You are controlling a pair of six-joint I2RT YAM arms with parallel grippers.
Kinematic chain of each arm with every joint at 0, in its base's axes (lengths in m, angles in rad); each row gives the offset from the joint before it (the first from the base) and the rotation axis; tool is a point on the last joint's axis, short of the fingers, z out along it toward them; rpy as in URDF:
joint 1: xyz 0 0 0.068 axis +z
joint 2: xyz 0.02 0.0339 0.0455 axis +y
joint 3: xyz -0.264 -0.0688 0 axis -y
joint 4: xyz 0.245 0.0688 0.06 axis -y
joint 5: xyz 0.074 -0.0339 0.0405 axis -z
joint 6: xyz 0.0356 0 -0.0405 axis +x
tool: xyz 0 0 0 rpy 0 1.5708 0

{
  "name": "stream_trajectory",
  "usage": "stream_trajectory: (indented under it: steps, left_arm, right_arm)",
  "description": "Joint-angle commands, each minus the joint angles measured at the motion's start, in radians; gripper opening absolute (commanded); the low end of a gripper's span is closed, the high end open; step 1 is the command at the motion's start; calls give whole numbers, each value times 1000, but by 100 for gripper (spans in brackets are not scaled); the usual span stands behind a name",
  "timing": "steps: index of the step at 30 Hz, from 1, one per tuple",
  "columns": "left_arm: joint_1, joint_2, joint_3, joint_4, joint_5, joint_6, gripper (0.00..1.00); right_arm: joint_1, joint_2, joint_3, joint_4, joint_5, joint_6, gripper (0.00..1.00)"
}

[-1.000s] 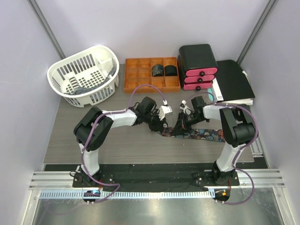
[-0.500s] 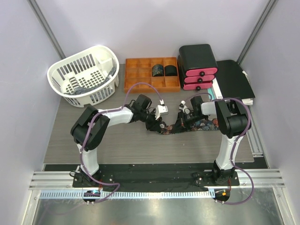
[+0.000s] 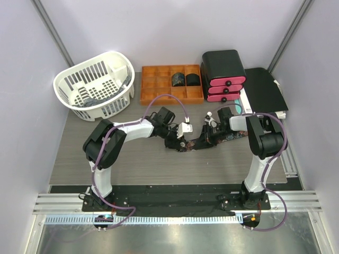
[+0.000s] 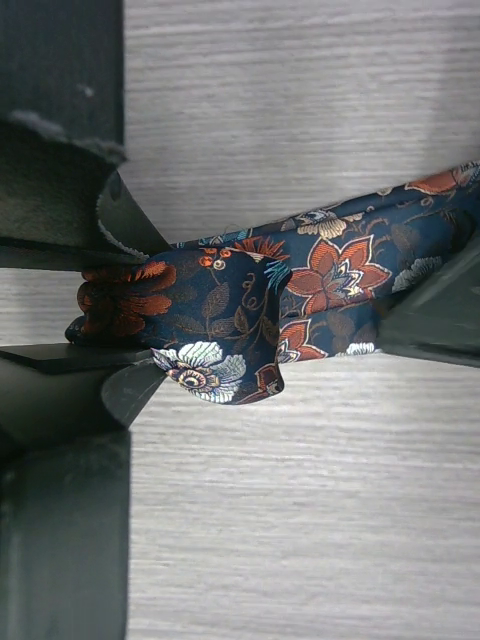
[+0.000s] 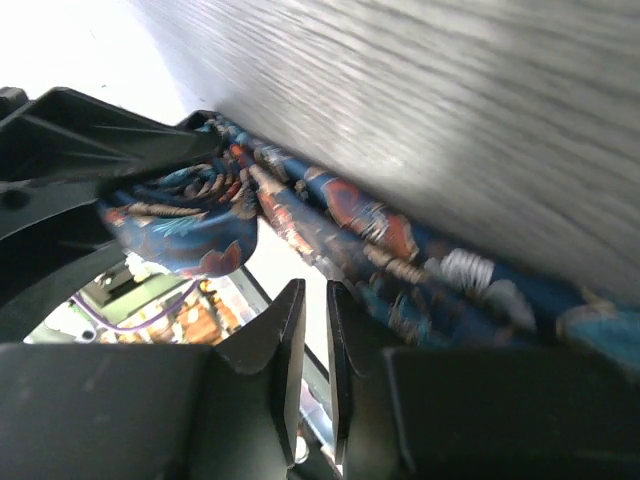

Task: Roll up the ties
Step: Roll the tie at the center of the board.

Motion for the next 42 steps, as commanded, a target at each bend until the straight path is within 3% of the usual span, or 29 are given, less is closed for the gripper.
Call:
stream_trajectory:
  steps: [1, 6, 13, 21, 25, 28, 31, 42]
  left_arm:
    - [6, 31, -4, -65, -108, 8, 16]
    - [7, 24, -6, -59, -122, 28, 13]
    - [15, 33, 40, -81, -165, 40, 12]
    - [18, 42, 59, -110, -153, 66, 12]
    - [13, 45, 57, -108, -151, 54, 12]
    - [12, 50, 57, -105, -162, 46, 13]
    - [9, 50, 57, -101, -171, 42, 15]
    - [4, 58, 52, -88, -177, 22, 19]
  right_arm:
    - [-11, -78, 23, 79, 31, 12, 21]
    - [-11, -43, 109, 70, 95, -14, 22]
    - [-17, 7, 14, 1, 228, -97, 22]
    - [-25, -50, -30, -8, 167, -63, 22]
    - [-25, -93, 31, 67, 107, 15, 27]
    - [-11, -112, 50, 151, 55, 132, 38]
    - [19, -142, 27, 211, 26, 225, 44]
    - [133, -188, -98, 469, 24, 434, 51]
